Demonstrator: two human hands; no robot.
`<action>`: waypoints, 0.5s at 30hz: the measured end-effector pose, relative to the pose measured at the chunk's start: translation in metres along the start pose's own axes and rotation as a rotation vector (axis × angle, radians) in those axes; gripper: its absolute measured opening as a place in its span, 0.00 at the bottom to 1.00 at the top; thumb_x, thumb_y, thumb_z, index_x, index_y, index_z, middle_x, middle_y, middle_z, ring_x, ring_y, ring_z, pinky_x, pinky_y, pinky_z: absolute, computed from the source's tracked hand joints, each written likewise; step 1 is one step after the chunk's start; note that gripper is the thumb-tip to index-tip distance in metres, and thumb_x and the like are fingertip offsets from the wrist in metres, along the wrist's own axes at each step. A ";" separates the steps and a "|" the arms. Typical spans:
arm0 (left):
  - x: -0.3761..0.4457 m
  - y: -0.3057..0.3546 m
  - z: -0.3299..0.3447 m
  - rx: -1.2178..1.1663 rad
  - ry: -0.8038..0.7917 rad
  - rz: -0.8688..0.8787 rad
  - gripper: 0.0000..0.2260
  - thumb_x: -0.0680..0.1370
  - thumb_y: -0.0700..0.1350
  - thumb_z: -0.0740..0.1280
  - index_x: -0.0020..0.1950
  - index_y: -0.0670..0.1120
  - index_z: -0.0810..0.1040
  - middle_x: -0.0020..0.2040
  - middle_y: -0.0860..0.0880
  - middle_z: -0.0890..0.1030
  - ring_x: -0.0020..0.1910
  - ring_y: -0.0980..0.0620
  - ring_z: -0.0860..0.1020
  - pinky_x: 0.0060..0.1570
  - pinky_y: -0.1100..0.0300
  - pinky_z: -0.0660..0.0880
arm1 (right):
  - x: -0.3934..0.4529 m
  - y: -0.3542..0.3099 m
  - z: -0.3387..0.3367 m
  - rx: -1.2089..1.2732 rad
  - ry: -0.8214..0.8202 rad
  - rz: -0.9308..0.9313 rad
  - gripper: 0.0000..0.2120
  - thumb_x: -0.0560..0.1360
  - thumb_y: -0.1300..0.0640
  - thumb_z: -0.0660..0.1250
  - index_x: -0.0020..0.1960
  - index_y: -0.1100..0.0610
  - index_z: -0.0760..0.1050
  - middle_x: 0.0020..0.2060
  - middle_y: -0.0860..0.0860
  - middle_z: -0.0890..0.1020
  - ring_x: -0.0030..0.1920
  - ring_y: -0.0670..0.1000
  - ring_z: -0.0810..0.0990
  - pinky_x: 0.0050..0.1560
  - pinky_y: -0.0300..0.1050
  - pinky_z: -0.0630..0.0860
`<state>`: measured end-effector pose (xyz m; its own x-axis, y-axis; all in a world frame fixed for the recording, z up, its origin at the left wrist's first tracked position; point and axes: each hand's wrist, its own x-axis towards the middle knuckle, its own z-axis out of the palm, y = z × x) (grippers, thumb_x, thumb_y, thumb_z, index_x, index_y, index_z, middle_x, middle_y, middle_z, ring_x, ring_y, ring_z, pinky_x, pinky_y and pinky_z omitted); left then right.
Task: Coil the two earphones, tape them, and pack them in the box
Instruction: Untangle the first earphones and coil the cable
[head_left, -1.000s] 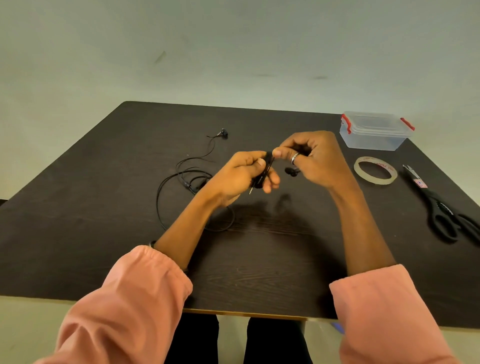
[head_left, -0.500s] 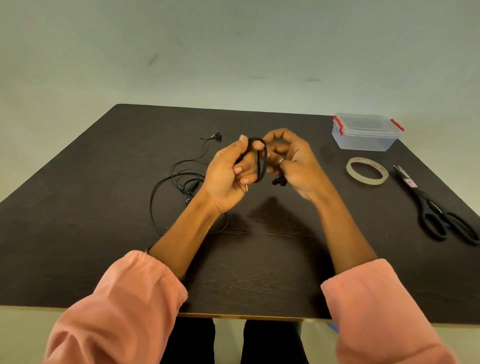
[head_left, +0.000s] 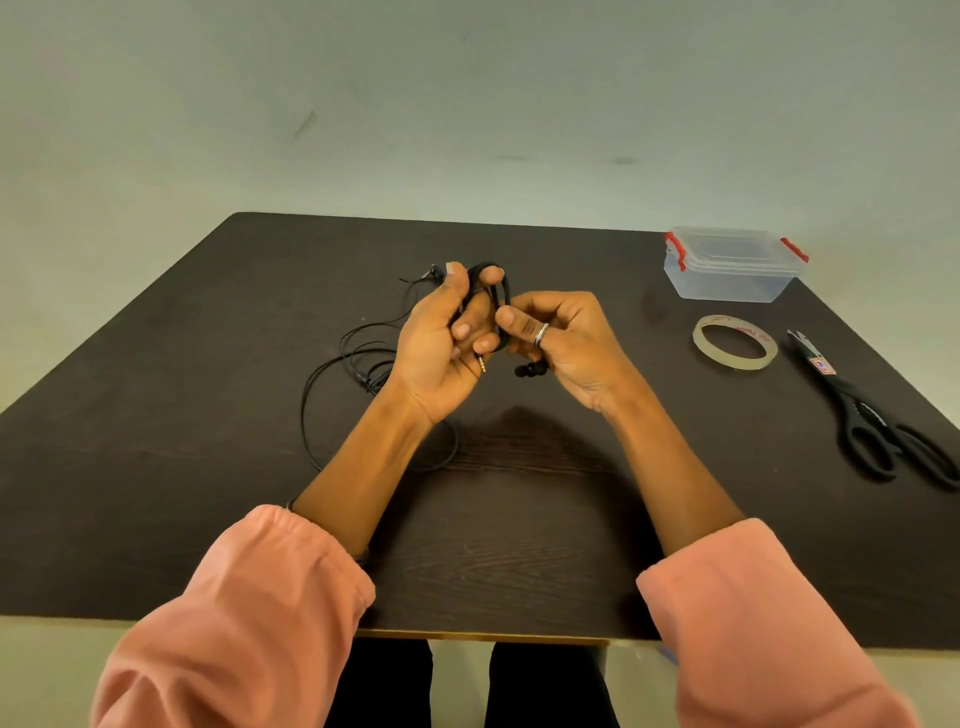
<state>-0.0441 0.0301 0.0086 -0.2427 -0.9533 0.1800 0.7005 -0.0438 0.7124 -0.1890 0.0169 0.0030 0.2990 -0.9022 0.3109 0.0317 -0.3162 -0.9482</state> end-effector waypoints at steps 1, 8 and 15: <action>0.000 0.000 0.000 0.023 0.015 0.001 0.20 0.84 0.51 0.50 0.47 0.40 0.76 0.21 0.54 0.63 0.18 0.58 0.61 0.23 0.67 0.66 | 0.000 0.000 -0.001 -0.014 0.007 -0.001 0.03 0.74 0.61 0.70 0.42 0.59 0.82 0.31 0.50 0.81 0.32 0.46 0.76 0.31 0.35 0.69; 0.004 0.000 0.002 0.161 0.130 0.020 0.17 0.83 0.46 0.57 0.37 0.42 0.72 0.28 0.50 0.70 0.27 0.54 0.69 0.41 0.58 0.77 | -0.001 -0.008 -0.008 -0.100 0.118 -0.064 0.05 0.76 0.66 0.67 0.46 0.67 0.81 0.35 0.54 0.83 0.32 0.43 0.76 0.32 0.33 0.70; 0.005 -0.005 -0.001 0.378 0.167 0.046 0.18 0.83 0.44 0.57 0.36 0.45 0.77 0.32 0.51 0.76 0.35 0.54 0.74 0.50 0.53 0.74 | -0.002 -0.012 -0.014 -0.120 0.130 -0.055 0.06 0.78 0.68 0.62 0.50 0.69 0.77 0.42 0.62 0.83 0.31 0.47 0.79 0.30 0.31 0.71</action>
<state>-0.0485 0.0256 0.0054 -0.0826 -0.9885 0.1269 0.4047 0.0831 0.9107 -0.2030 0.0183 0.0150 0.1737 -0.9106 0.3751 -0.0714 -0.3915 -0.9174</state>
